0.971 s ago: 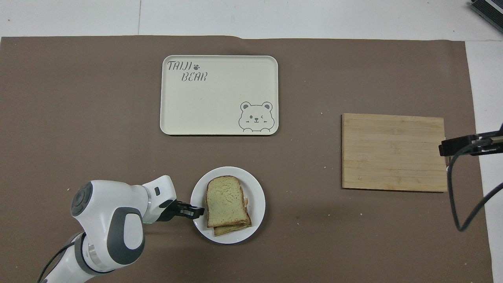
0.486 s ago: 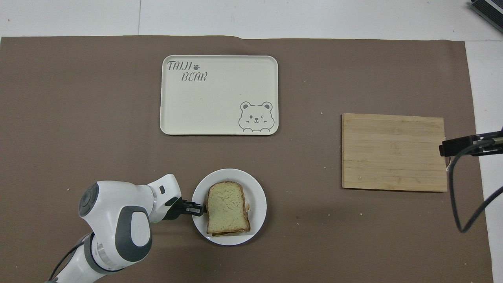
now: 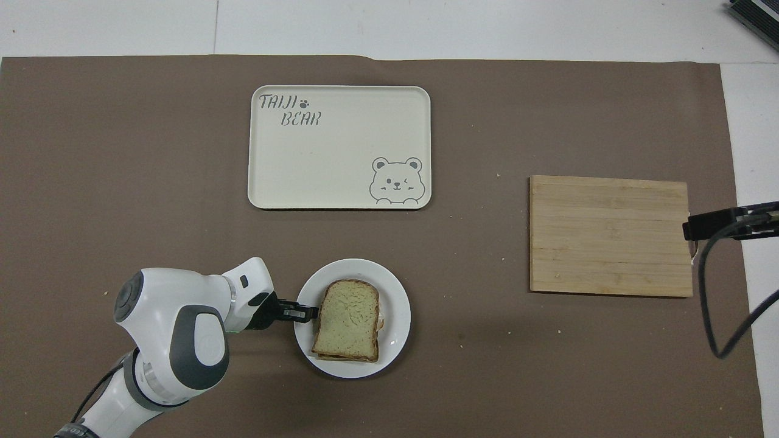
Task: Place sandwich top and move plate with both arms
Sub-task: 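Slide the plate with the left gripper onto the bear tray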
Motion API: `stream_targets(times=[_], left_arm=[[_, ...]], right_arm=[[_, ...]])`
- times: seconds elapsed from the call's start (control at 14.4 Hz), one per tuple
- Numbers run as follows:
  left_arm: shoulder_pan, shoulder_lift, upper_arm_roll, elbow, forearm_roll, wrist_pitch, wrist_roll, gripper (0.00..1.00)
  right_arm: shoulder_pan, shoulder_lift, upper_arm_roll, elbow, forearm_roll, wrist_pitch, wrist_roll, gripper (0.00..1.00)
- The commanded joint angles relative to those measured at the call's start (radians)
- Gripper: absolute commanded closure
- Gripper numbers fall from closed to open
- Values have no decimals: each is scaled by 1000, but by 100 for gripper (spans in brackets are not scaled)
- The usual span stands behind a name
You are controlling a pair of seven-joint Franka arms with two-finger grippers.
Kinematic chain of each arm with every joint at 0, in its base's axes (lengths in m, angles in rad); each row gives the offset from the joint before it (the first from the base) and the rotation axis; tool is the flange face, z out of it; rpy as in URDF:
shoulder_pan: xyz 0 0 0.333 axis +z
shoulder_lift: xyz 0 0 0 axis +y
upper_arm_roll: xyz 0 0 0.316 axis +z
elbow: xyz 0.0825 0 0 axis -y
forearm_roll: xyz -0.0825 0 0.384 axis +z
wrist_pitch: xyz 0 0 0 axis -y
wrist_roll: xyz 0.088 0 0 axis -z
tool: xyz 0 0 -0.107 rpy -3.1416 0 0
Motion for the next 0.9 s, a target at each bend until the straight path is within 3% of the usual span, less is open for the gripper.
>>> stream_targets(times=[0.0,0.42,0.83], left_arm=[[58,34,6,56,-4,-70,32,100],[178,43,6,165,-4,-240,28,100],[250,120,6,303,-33,-337,24,100]], right_arm=[[-11,10,11,16,18,3,96,0],[-8,4,13,4,8,16,48,0],[-11,4,13,4,8,14,48,0]])
